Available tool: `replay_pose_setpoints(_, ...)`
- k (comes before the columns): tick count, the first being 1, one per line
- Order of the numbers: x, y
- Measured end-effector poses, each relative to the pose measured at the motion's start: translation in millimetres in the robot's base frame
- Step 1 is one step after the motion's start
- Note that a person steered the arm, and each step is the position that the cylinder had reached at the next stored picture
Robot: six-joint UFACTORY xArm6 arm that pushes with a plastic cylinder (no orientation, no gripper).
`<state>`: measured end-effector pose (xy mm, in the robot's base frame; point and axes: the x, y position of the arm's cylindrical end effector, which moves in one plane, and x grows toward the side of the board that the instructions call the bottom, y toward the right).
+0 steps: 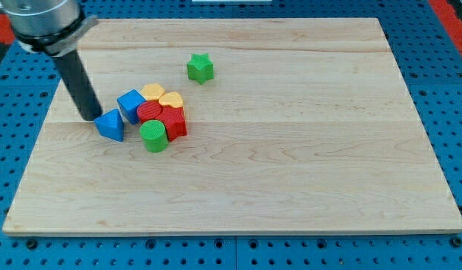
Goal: Slide the blue triangle closer to the blue cube
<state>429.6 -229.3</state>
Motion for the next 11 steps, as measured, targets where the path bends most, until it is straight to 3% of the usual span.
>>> replay_pose_setpoints(2,21.1,-35.9)
replay_pose_setpoints(3,51.3,-45.2)
replay_pose_setpoints(4,63.9,-36.4)
replay_pose_setpoints(6,61.4,16.6)
replay_pose_setpoints(8,39.0,21.9)
replay_pose_setpoints(11,39.0,39.6)
